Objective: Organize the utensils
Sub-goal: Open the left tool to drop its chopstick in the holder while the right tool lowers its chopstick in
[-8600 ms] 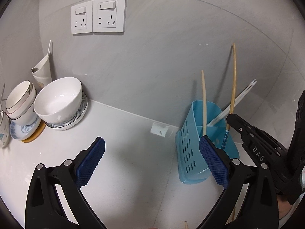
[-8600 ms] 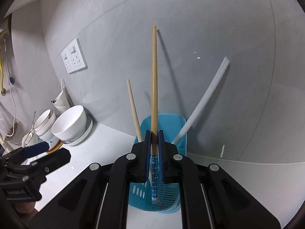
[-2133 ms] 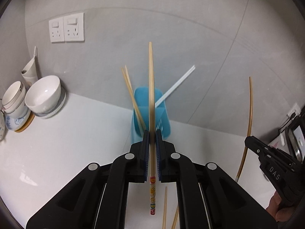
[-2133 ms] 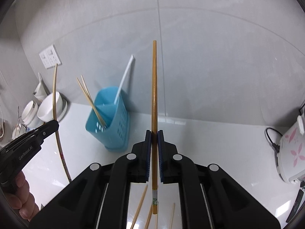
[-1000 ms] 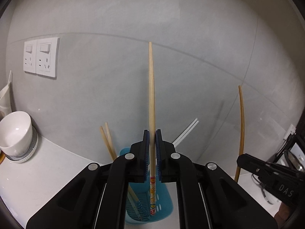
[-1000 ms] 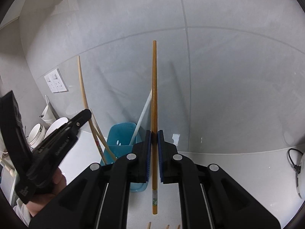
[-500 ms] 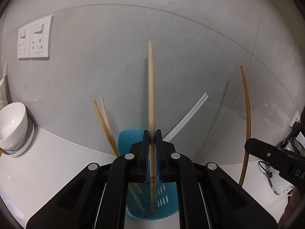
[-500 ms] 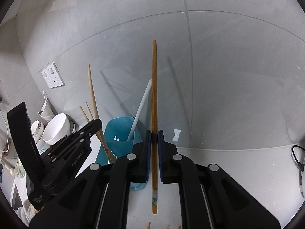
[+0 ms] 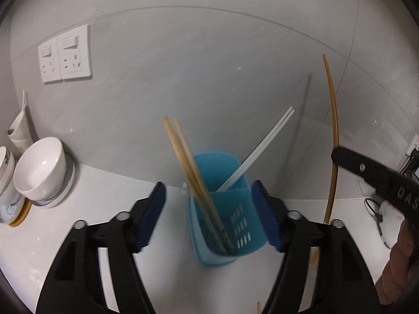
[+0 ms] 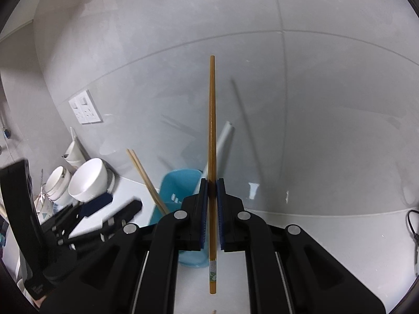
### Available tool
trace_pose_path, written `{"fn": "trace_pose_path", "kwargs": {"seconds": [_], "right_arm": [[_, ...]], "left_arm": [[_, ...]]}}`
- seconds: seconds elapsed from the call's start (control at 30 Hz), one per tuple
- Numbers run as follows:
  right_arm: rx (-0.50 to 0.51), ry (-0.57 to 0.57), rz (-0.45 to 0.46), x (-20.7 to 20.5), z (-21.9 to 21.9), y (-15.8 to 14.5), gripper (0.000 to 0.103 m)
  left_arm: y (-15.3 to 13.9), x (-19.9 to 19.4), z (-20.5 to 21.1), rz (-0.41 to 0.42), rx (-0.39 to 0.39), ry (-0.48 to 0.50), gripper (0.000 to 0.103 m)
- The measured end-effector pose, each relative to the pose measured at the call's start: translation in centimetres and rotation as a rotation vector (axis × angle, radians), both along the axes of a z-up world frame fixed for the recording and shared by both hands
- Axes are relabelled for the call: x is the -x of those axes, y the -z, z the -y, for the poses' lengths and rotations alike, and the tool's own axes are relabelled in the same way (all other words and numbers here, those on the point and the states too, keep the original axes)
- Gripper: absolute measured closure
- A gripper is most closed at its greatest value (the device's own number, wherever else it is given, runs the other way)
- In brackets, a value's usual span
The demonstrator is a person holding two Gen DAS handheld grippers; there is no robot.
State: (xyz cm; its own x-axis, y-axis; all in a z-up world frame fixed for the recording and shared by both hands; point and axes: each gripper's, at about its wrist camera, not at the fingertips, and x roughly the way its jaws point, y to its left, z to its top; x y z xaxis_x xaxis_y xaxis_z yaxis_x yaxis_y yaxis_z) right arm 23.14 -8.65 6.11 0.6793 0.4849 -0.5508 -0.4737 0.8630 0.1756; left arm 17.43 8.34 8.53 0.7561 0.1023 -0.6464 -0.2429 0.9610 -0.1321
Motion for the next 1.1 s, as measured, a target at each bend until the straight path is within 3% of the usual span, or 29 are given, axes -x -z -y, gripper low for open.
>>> {"fn": "trace_pose_path", "kwargs": {"seconds": [0.1, 0.27, 0.7, 0.97, 1.1], "right_arm": [[-0.022, -0.012, -0.012, -0.3, -0.7, -0.4, 0.097], [-0.036, -0.058, 0.018, -0.2, -2.5, -0.9, 0.097], [-0.069, -0.095, 0.107, -0.8, -6.6, -0.5, 0.097], [-0.029, -0.127, 0.161, -1.3, -8.5, 1.9, 0.097], [-0.009, -0.130, 0.129, -1.9, -8.9, 3.6, 0.097]], "left_arm": [[0.6, 0.8, -0.7, -0.028, -0.001, -0.017, 0.013], [1.2, 1.8, -2.3, -0.063, 0.021, -0.052, 0.006], [1.5, 2.6, -5.4, -0.125, 0.037, -0.090, 0.006], [2.4, 2.7, -6.5, -0.135, 0.039, -0.102, 0.006], [2.7, 2.6, -6.6, -0.141, 0.043, -0.105, 0.006]]}}
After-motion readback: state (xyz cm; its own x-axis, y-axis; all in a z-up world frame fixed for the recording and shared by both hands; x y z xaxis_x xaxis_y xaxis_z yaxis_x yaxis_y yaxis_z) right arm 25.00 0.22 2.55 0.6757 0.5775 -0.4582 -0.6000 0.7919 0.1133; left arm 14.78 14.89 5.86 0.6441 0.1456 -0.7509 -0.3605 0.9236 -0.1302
